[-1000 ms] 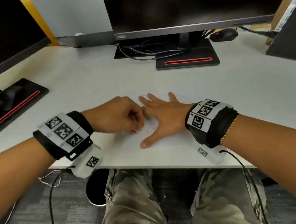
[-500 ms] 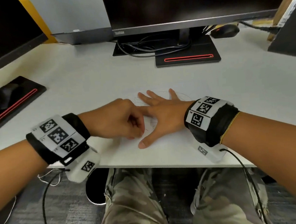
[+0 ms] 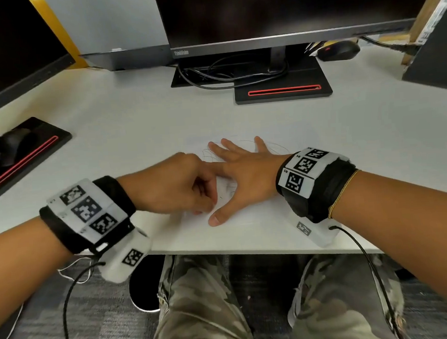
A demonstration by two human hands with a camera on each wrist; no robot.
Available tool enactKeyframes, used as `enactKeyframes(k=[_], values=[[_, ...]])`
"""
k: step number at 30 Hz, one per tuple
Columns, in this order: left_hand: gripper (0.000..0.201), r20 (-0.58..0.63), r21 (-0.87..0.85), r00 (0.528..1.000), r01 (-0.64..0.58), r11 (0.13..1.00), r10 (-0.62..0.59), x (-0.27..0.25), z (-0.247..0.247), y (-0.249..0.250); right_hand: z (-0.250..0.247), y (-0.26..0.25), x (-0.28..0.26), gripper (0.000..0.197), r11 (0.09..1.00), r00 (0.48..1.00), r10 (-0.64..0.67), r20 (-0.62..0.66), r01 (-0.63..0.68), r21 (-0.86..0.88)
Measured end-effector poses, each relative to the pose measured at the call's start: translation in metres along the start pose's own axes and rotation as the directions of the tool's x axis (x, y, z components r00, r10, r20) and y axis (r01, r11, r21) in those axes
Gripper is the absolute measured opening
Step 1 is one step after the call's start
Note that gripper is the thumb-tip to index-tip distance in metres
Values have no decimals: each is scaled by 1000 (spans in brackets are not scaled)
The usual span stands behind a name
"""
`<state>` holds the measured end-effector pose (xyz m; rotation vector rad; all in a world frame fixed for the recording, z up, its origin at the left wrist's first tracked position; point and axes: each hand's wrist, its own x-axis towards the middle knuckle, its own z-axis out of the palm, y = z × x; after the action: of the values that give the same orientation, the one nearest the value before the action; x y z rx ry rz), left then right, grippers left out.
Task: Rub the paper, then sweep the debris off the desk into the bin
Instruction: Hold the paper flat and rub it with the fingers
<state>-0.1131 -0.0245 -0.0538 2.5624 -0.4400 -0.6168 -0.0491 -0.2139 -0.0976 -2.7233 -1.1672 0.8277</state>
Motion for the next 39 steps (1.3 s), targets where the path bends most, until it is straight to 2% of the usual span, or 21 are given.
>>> enactKeyframes(k=[3,4,7,8,11,15,16,19,20,23,24,27,28,31,32,35,36,39], values=[[12,-132,-14,990,46,999,-47,3,-9,-12,0,-1,-1,128,1000,1000,4,3,-4,4],[13,-142,-8,989,44,999,-45,3,-9,-12,0,-1,-1,128,1000,1000,5,3,-5,5],[10,-20,-20,1000,12,1000,-12,1,0,-5,0,0,-1,130,1000,1000,2,3,-2,6],[9,-22,-45,999,27,999,-28,1,-2,-7,0,0,0,130,1000,1000,3,3,-3,5],[10,-155,-52,985,71,996,-78,4,-10,-15,0,-2,-1,128,1000,1000,7,3,-7,4],[7,-13,-46,999,38,998,-38,2,-4,-6,-1,-2,-1,129,1000,1000,5,3,-5,1],[7,-39,-46,998,53,998,-55,3,-6,-9,0,-3,-1,128,1000,1000,4,0,-4,2],[11,-221,2,972,86,996,-83,7,-7,-15,-1,-2,-2,127,1000,1000,0,-8,0,7],[11,-217,24,974,75,997,-68,7,-2,-12,0,-2,-2,126,1000,1000,-2,-8,2,6],[7,-82,27,996,33,999,-31,5,9,-2,0,-1,-1,127,1000,1000,-4,-9,4,8],[8,-91,41,995,50,998,-46,7,6,-5,0,-1,-1,127,1000,1000,-4,-8,4,11],[14,-232,77,970,97,992,-77,10,0,-12,0,-2,-1,126,1000,1000,-4,-6,5,7],[13,-214,80,975,74,994,-55,10,5,-9,0,-1,0,127,1000,1000,-6,-8,6,5],[8,-62,82,998,-20,996,25,7,16,2,1,0,2,129,1000,1000,-9,-5,10,18],[8,-73,93,997,2,996,5,9,13,-1,2,0,2,130,1000,1000,-8,-4,8,13],[14,-240,138,970,72,988,-37,15,2,-12,1,-1,2,133,1000,1000,-5,-14,5,-15],[15,-237,137,971,59,989,-25,15,5,-11,1,-1,2,136,1000,1000,-3,-16,3,-11],[15,-100,110,994,-29,993,40,11,15,-1,2,-1,3,144,1000,1000,8,-16,-8,-6]])
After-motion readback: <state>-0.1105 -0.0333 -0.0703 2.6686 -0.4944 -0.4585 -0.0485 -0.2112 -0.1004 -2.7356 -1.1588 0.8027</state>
